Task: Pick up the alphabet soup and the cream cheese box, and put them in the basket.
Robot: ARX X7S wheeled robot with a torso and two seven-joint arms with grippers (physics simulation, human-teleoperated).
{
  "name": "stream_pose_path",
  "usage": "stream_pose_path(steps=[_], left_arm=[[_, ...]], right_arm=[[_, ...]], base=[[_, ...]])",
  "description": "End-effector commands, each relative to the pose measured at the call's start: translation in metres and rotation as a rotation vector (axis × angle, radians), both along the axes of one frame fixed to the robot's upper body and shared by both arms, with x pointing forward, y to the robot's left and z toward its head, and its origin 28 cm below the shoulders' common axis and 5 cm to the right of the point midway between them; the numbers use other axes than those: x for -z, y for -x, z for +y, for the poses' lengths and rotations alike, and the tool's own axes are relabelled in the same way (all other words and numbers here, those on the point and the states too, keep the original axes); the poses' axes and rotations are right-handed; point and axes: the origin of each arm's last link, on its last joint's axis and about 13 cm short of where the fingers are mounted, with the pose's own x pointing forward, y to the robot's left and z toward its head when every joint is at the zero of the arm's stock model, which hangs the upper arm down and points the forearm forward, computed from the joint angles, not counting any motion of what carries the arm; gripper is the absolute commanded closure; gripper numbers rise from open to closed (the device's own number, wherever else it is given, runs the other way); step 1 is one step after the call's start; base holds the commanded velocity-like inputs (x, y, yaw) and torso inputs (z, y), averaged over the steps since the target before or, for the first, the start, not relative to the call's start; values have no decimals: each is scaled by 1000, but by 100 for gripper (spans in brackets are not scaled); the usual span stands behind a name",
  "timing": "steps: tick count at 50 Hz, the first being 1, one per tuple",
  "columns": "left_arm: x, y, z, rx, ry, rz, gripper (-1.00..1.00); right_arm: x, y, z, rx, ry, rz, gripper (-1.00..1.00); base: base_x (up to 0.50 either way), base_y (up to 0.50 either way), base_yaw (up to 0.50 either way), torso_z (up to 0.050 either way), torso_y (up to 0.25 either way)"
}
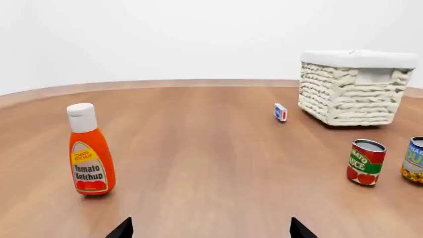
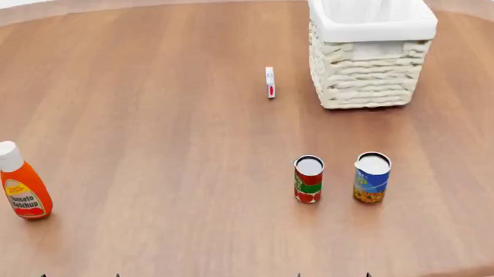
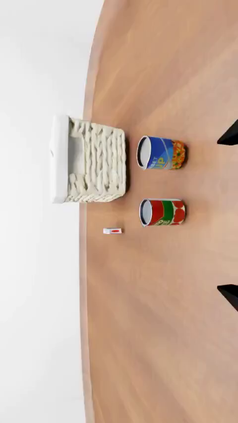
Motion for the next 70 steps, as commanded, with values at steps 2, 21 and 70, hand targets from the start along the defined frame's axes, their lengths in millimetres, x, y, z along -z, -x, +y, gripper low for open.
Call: stream_pose_path(steps=[2, 21, 70], left_arm=[[-2, 1, -1, 6, -1, -6, -100], [-40, 8, -1, 26, -26, -166, -100], [-132, 57, 3, 67, -30, -548, -100]], right_arm=[[1, 1, 0, 6, -4, 2, -100], [-44, 11, 0, 11, 48, -172, -100], [-138, 65, -3, 25, 116, -603, -100]], base=[[0, 0, 0, 0, 0], [0, 0, 0, 0, 0], [10, 0, 0, 0, 0]])
